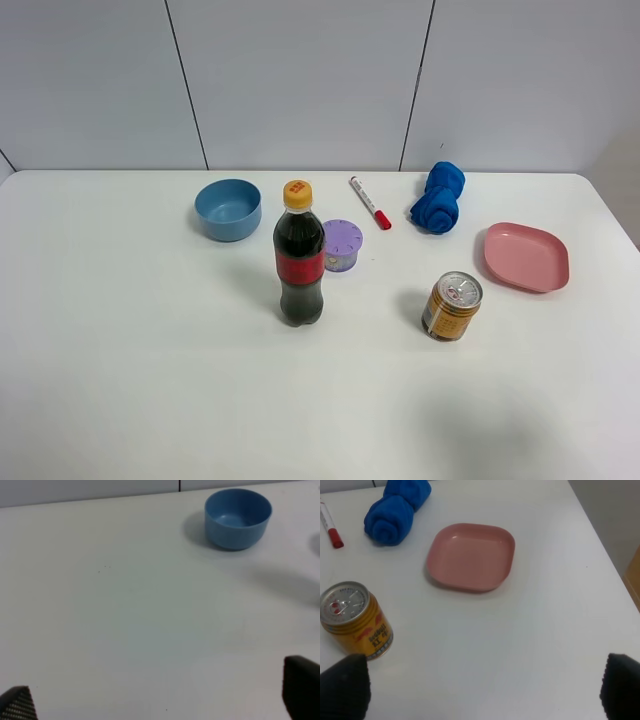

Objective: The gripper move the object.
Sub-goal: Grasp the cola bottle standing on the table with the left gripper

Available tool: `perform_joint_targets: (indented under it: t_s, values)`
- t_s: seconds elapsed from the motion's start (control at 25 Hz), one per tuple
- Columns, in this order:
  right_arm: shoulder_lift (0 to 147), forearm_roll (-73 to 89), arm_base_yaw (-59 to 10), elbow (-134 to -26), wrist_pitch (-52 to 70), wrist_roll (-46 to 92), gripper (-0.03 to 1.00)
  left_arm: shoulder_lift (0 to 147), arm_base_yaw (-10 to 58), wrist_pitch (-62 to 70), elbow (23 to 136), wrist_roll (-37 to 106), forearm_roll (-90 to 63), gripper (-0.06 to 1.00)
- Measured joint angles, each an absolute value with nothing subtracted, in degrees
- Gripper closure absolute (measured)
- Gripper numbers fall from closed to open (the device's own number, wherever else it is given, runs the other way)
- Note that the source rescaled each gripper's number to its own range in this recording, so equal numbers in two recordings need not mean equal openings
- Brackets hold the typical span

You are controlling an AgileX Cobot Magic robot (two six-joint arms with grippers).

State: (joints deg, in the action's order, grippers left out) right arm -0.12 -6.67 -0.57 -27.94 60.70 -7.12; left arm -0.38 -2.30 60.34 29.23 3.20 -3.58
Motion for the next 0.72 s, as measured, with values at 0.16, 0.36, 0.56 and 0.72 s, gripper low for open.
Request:
perform_joint_targets:
  t_s: [0.16, 0.36, 0.56, 0.72]
  values:
    - [-0.12, -6.67, -0.57, -27.94, 60.7, -7.12, -0.03, -0.38, -2.3, 60.34, 29.23, 3.2, -3.58, -0.06]
    - [-0.12, -6.67, -0.57, -27.94, 60.7, -7.12, -0.03, -0.38, -2.3, 60.34, 29.23, 3.2, -3.58, -0.06]
    - [-0.12, -6.67, -0.57, -27.94, 60.7, -7.12, -0.03, -0.38, -2.3, 60.34, 29.23, 3.2, -3.58, -0.06]
    - [-0.12, -6.67, -0.57, -27.94, 60.7, -7.12, -0.03, -0.38, -2.3, 60.34, 29.23, 3.2, -3.58, -0.06]
